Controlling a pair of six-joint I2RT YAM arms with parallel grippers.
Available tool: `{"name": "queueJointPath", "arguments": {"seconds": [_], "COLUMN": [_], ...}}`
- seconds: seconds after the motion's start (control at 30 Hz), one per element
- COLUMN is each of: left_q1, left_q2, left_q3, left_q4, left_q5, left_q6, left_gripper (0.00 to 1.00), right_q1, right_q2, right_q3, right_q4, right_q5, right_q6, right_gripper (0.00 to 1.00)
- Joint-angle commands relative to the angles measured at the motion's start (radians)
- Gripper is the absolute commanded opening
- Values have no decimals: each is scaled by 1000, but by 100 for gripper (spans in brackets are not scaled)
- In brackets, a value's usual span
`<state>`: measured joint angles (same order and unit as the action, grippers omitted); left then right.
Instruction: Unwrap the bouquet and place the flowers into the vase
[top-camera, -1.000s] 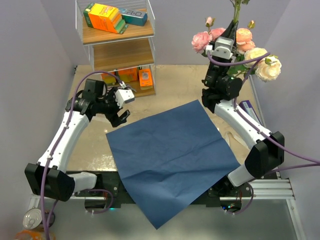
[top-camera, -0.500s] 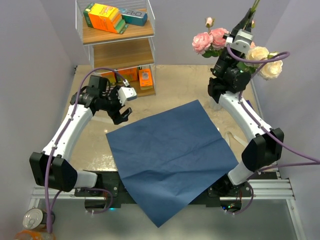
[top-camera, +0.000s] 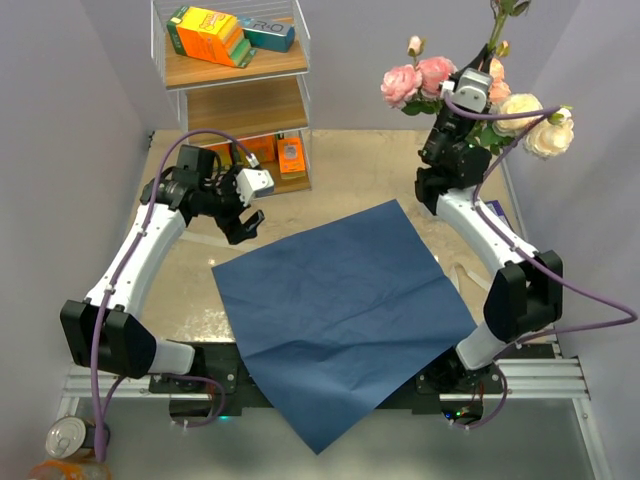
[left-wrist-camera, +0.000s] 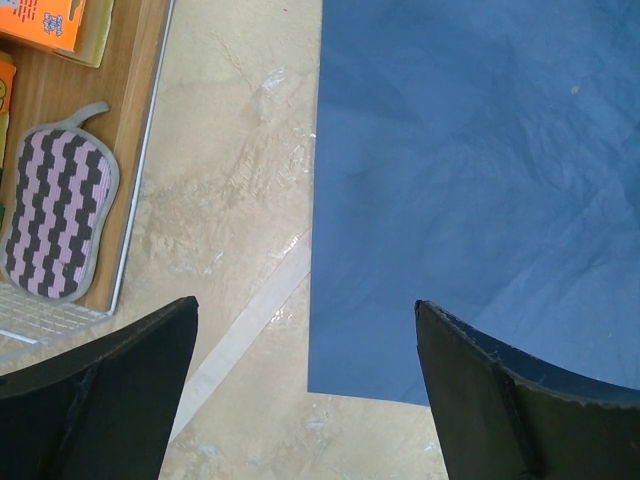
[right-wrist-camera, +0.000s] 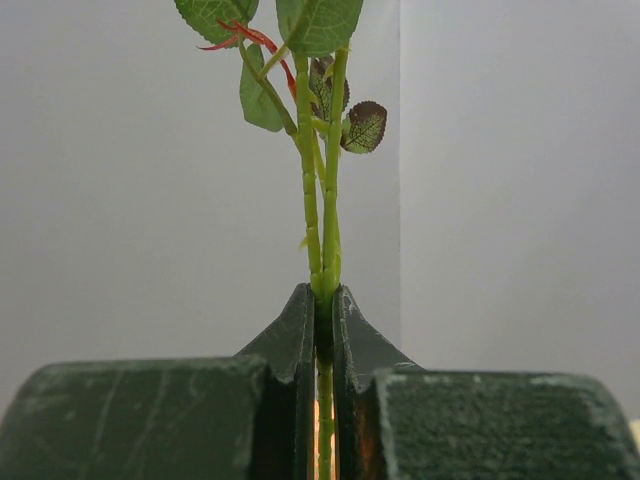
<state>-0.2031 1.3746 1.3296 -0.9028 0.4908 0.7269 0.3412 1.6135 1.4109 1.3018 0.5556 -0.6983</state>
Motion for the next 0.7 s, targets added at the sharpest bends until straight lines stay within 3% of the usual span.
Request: {"name": "queueJointPath", "arguments": {"seconds": [0.0, 0.07, 0.17, 0.27, 0.37, 0.57, 0.67], "left_q1": [8, 8, 8, 8, 8, 8, 7], "left_q2": [-5, -5, -19, -35, -45, -72, -91], "left_q3": [26, 43, 62, 62, 65, 74, 76], "left_q4": [8, -4, -19, -12, -11, -4, -10], "left_q5": [11, 9, 2, 20, 38, 52, 60], "left_q6": [3, 12, 19, 16, 2, -23, -29], "left_gripper": [93, 94, 94, 95, 94, 94, 95], "right_q1": [1, 1, 4, 2, 4, 2, 4], "right_q2": [-82, -115, -173, -196, -205, -172, -153], "right_q3": [-69, -93, -87, -47, -20, 5, -1], "right_q4": [318, 271, -18, -201, -387, -463, -483], "right_q5": [95, 137, 227, 273, 291, 283, 297], "right_q6": [0, 37, 133, 203, 246, 203, 186], "right_gripper": [0, 0, 0, 1, 12, 13, 19]}}
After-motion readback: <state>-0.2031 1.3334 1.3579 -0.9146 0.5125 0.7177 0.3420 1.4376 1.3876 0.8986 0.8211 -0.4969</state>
